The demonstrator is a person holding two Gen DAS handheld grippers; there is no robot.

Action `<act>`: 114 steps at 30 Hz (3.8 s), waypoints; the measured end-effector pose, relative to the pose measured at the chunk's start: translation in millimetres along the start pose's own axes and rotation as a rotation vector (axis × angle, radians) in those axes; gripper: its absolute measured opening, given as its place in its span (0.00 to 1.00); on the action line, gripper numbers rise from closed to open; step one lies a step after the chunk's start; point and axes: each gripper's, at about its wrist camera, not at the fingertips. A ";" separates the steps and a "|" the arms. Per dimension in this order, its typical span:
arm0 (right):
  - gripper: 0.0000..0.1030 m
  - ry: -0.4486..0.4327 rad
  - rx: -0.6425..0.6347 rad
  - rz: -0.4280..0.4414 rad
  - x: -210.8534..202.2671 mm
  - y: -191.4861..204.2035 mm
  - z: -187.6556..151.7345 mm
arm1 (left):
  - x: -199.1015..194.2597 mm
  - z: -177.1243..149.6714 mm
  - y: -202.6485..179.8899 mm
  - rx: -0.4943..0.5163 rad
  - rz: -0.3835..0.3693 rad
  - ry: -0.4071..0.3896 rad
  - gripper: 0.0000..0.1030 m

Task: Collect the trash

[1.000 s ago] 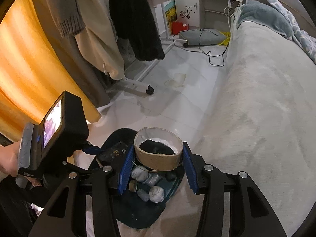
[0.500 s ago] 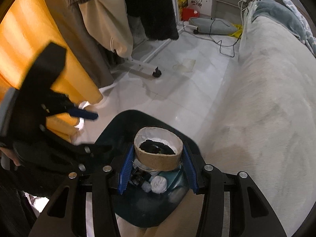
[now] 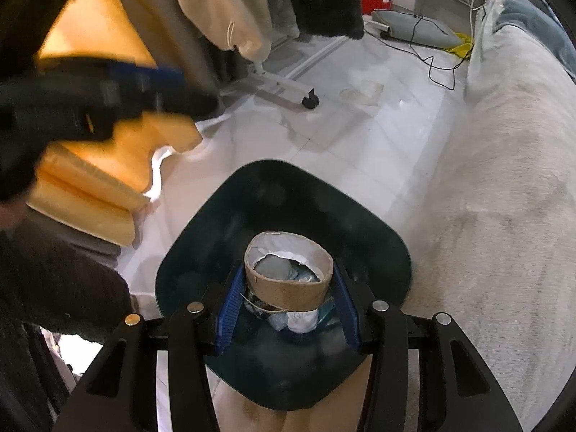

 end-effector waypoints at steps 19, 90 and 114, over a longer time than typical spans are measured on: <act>0.61 0.061 -0.047 -0.068 11.2 28.9 -27.3 | -131.7 17.9 -27.7 -0.018 -0.004 -0.400 0.57; 0.97 -0.828 0.337 -0.404 -314.3 47.0 -288.8 | -208.3 -169.2 -129.6 0.006 0.080 -0.515 0.97; 0.97 -0.827 0.338 -0.406 -313.6 49.1 -287.6 | -207.4 -168.2 -125.7 0.002 0.081 -0.514 0.97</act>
Point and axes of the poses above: each gripper's, at about its wrist camera, not at the fingertips, and x roughly the way its jaws point, y to its left, z to its top, and after that the axes turned 5 degrees about z, right-handed
